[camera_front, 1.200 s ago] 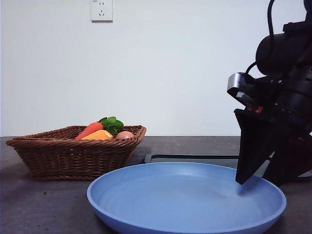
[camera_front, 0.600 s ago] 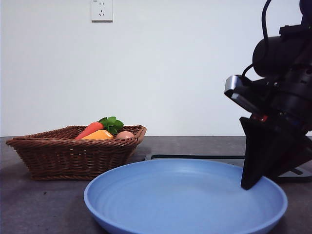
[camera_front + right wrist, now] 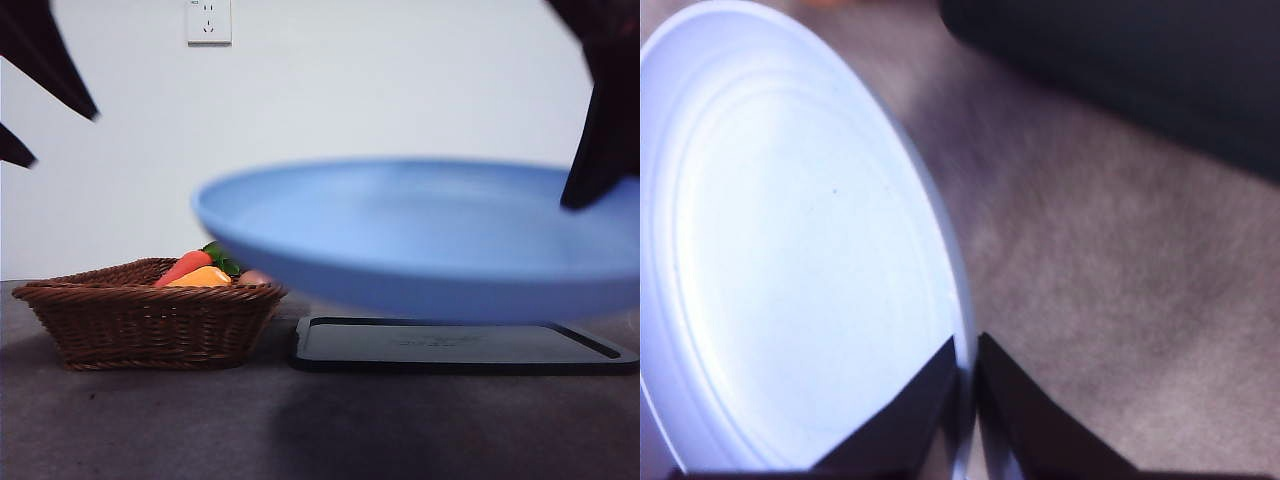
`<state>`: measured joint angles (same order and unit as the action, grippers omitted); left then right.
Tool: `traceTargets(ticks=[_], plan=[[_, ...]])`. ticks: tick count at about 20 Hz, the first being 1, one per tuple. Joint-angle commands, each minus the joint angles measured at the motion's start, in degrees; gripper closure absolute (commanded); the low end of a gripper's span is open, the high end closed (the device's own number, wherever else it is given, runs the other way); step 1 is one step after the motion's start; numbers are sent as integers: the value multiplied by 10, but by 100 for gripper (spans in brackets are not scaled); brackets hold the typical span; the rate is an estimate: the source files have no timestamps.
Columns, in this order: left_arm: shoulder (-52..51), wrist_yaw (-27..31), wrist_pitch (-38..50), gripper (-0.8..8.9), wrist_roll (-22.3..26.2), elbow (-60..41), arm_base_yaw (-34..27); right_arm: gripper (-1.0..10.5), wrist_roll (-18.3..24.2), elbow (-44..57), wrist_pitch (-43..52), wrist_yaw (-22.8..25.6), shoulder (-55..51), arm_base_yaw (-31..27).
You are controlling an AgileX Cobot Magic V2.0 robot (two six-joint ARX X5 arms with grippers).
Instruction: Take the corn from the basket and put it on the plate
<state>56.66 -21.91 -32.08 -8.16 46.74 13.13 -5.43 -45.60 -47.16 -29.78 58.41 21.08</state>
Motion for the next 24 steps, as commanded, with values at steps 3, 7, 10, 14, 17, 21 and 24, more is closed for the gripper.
traceTargets(ticks=[3, 7, 10, 14, 17, 21, 24], plan=[[129, 68, 13, 436, -1, 68, 53, 945, -39, -10, 3, -2, -56, -8], [249, 95, 15, 436, 0, 139, 81, 945, -51, -10, 3, -2, -85, -19], [331, 122, 10, 436, 2, 190, 98, 945, -53, -10, 1, -2, -92, -19], [417, 163, -12, 435, 11, 247, 111, 945, -53, -10, -2, -2, -92, -19], [450, 182, -16, 435, 11, 261, 115, 945, -53, -10, -3, -2, -92, -19], [476, 182, -13, 436, 11, 261, 117, 945, -51, -10, 0, -2, -92, -19], [491, 181, -15, 437, 10, 261, 121, 945, -51, -10, 6, -1, -91, -19]])
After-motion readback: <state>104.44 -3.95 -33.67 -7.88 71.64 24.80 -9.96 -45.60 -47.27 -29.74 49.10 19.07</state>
